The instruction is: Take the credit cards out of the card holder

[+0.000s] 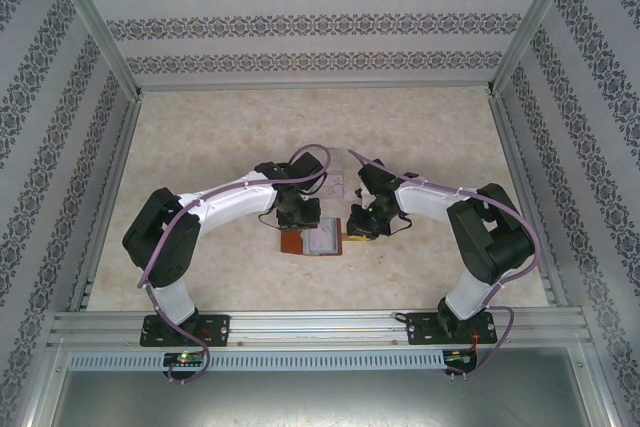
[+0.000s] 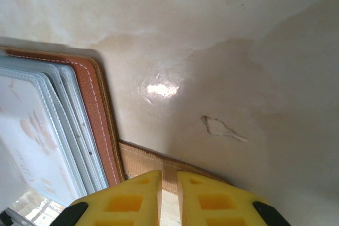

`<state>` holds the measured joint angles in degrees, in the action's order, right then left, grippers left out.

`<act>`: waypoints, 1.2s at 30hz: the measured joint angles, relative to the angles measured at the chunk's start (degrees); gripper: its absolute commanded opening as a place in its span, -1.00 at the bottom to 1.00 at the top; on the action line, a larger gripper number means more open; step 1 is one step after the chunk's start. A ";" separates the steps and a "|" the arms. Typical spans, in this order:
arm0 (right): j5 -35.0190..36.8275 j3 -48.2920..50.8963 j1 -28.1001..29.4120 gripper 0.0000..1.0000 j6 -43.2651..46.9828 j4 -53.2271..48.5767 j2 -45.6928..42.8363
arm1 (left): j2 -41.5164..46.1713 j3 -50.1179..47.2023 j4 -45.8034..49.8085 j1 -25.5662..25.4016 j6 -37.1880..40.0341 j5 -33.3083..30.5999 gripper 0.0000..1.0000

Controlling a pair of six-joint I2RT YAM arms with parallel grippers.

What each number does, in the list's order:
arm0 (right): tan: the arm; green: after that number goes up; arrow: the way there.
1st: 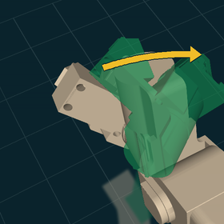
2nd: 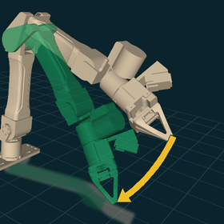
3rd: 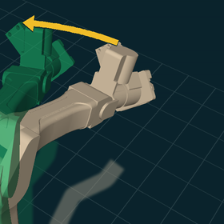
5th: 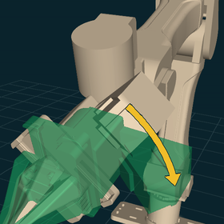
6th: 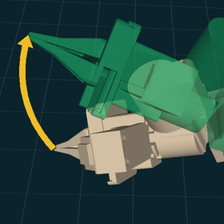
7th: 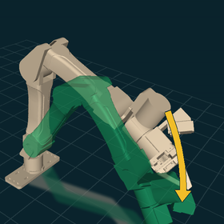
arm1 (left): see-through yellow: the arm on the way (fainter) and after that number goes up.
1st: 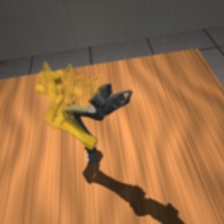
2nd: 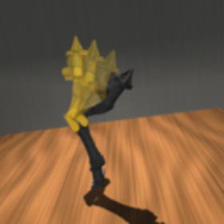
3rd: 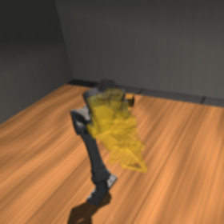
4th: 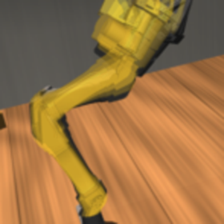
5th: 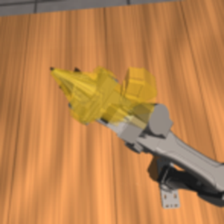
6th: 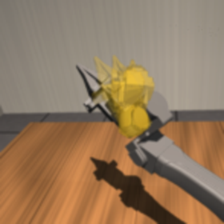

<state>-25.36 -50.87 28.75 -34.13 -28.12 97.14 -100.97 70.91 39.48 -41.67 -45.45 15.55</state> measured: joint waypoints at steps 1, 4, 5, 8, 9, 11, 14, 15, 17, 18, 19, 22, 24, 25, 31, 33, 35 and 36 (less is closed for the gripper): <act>0.00 0.00 0.00 -0.64 0.00 0.00 0.00 | 0.00 -0.02 -0.57 0.00 0.00 0.59 -0.81; 0.00 0.00 0.02 -0.64 0.02 0.00 0.04 | 0.00 -0.31 -2.34 0.00 -0.11 2.03 -0.82; 0.00 0.00 0.00 -0.63 0.02 0.00 0.04 | 0.07 -0.68 -3.13 0.00 -0.24 2.54 -0.82; 0.00 0.00 0.00 -0.63 0.02 0.00 0.04 | 0.15 -1.88 -4.90 0.00 -0.72 3.82 -0.84; 0.00 0.00 0.00 -0.63 0.02 0.00 0.04 | 0.15 -2.16 -5.25 0.00 -0.90 4.00 -0.84; 0.00 0.00 0.00 -0.64 0.02 -0.02 0.07 | 0.20 -2.58 -5.66 0.04 -1.14 4.20 -0.85; 0.00 0.00 0.00 -0.64 0.02 0.00 0.11 | 0.26 -2.67 -5.53 0.04 -1.20 3.80 -0.86; 0.00 0.00 0.00 -0.64 0.02 0.00 0.11 | 0.33 -2.67 -5.35 0.04 -1.20 3.54 -0.86; 0.00 0.00 0.00 -0.64 0.02 0.00 0.11 | 0.55 -2.40 -3.78 0.04 -0.92 2.05 -0.87; 0.00 0.00 0.00 -0.63 0.02 0.00 0.11 | 0.68 -2.25 -2.97 0.04 -0.74 1.33 -0.87; 0.00 0.00 0.00 -0.63 0.02 0.00 0.11 | 0.87 -2.10 -2.10 0.07 -0.50 0.50 -0.87; 0.00 0.00 0.00 -0.64 0.02 -0.02 0.11 | 1.42 -1.90 0.09 0.15 0.24 -1.44 -0.86; 0.00 0.00 0.00 -0.64 0.02 -0.02 0.15 | 1.70 -1.90 1.14 0.15 0.48 -2.67 -0.87; 0.00 0.00 0.00 -0.63 0.02 -0.02 0.15 | 1.77 -1.90 1.64 0.17 0.59 -3.21 -0.87; -0.07 -0.07 0.00 -0.63 0.04 -0.07 0.20 | 1.84 -1.90 3.87 0.55 1.70 -5.42 -0.87; -0.07 -0.07 0.00 -0.64 0.04 -0.04 0.22 | 1.84 -1.90 4.39 0.79 1.99 -6.03 -0.87; -0.07 -0.07 0.02 -0.64 0.04 -0.04 0.22 | 1.84 -1.92 4.92 1.05 2.40 -6.75 -0.87; -0.07 -0.07 0.00 -0.64 0.02 -0.07 0.22 | 1.84 -1.92 5.09 1.18 2.64 -6.99 -0.86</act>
<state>-25.43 -50.94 28.75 -34.11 -28.18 97.36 -99.13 68.99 44.58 -40.49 -42.81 8.56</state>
